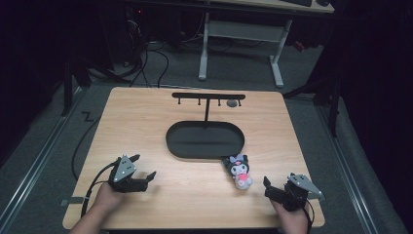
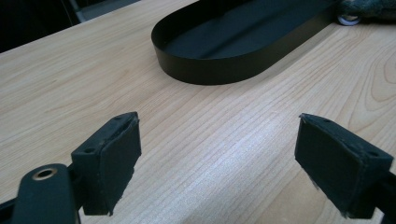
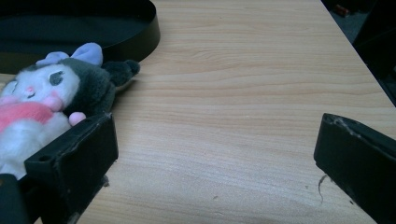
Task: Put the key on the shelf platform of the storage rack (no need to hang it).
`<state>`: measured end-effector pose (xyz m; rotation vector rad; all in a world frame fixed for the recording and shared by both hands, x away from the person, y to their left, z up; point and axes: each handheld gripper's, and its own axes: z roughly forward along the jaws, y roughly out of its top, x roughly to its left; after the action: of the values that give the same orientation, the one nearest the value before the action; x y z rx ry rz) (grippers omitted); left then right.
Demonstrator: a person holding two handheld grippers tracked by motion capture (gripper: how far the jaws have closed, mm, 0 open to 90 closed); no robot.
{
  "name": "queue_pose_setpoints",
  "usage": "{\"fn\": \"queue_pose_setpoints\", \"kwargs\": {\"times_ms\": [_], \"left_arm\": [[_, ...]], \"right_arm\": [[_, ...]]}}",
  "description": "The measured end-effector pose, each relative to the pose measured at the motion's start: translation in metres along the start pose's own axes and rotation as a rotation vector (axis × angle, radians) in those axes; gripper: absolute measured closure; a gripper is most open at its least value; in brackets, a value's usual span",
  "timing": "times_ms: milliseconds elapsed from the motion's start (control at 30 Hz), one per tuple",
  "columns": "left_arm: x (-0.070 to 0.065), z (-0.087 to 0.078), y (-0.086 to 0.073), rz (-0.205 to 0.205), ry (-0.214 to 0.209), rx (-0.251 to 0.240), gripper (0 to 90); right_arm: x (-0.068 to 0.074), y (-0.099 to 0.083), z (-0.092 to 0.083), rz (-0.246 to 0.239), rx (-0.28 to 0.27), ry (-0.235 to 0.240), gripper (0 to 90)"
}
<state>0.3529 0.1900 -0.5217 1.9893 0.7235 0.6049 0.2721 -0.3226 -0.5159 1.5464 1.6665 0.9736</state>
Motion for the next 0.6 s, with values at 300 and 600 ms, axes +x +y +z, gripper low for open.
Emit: {"fn": "queue_pose_setpoints", "kwargs": {"times_ms": [300,600], "left_arm": [[0.0003,0.001,0.0004,-0.005,0.0,0.006,15.4],[-0.0028,0.0002,-0.0006,0.015,0.001,0.014,15.4]], "right_arm": [[0.0039,0.0021,-0.0025,-0.046,0.004,-0.016,0.1],[0.0092,0.0066,-0.0089,-0.043,0.039,0.0,0.6]]}}
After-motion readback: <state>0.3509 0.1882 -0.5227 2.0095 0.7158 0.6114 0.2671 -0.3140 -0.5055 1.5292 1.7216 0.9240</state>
